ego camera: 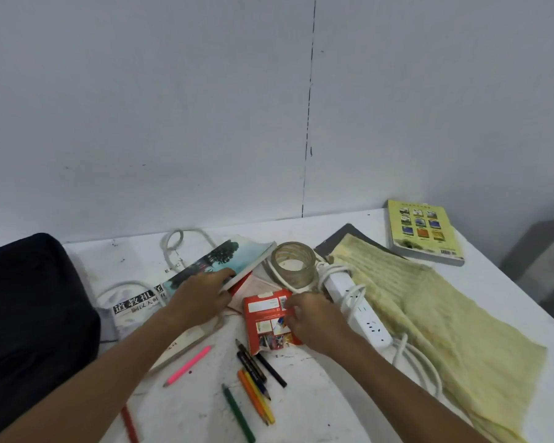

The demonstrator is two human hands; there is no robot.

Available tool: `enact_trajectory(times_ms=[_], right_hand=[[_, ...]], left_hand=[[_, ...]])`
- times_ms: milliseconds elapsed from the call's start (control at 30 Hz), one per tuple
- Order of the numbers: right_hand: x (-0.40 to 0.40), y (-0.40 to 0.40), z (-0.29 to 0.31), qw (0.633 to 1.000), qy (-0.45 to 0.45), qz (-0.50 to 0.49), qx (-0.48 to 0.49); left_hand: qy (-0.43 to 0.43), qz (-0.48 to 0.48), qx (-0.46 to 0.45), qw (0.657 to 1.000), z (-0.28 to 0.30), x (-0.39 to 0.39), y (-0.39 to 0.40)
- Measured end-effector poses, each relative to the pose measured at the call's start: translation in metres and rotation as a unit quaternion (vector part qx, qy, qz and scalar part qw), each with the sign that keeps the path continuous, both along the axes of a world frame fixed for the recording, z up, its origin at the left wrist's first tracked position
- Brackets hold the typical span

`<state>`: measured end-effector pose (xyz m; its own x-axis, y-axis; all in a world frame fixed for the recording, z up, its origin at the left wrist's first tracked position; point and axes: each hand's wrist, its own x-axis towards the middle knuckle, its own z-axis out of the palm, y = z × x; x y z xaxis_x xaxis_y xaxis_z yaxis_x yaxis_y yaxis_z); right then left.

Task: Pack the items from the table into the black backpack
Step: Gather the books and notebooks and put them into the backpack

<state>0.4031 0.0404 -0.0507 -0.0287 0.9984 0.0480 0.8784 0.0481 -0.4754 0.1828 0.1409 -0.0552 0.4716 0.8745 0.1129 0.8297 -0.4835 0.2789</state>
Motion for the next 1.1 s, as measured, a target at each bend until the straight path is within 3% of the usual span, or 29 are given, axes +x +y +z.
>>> enact_trajectory(times_ms=[167, 400, 600, 767, 867, 967, 1100], right_hand=[[-0.017, 0.008, -0.007, 0.999, -0.049, 0.006, -0.005], [-0.027, 0.015, -0.015, 0.999, -0.016, -0.020, -0.035], [-0.015, 0.013, -0.006, 0.995, -0.019, -0.042, -0.084], [-0.022, 0.015, 0.002, 0.995, -0.072, -0.068, 0.009], [-0.033, 0.021, 0.008, 0.998, 0.007, -0.061, 0.017], [-0.043, 0.029, 0.003, 0.987, 0.149, -0.056, -0.026], [-0.051, 0.040, -0.005, 0.945, 0.307, -0.082, -0.078]], left_hand=[[-0.011, -0.029, -0.040, 0.999, 0.000, -0.015, 0.013], [-0.024, -0.032, -0.062, 0.997, 0.005, -0.023, 0.016], [-0.073, -0.020, -0.019, 0.997, 0.008, -0.027, 0.011], [-0.111, -0.008, 0.001, 0.994, 0.014, -0.015, 0.006], [-0.047, -0.041, -0.025, 0.998, 0.007, -0.005, -0.005], [-0.005, -0.053, -0.011, 0.999, 0.001, -0.006, -0.012], [-0.049, -0.014, -0.030, 0.998, 0.005, -0.025, -0.012]])
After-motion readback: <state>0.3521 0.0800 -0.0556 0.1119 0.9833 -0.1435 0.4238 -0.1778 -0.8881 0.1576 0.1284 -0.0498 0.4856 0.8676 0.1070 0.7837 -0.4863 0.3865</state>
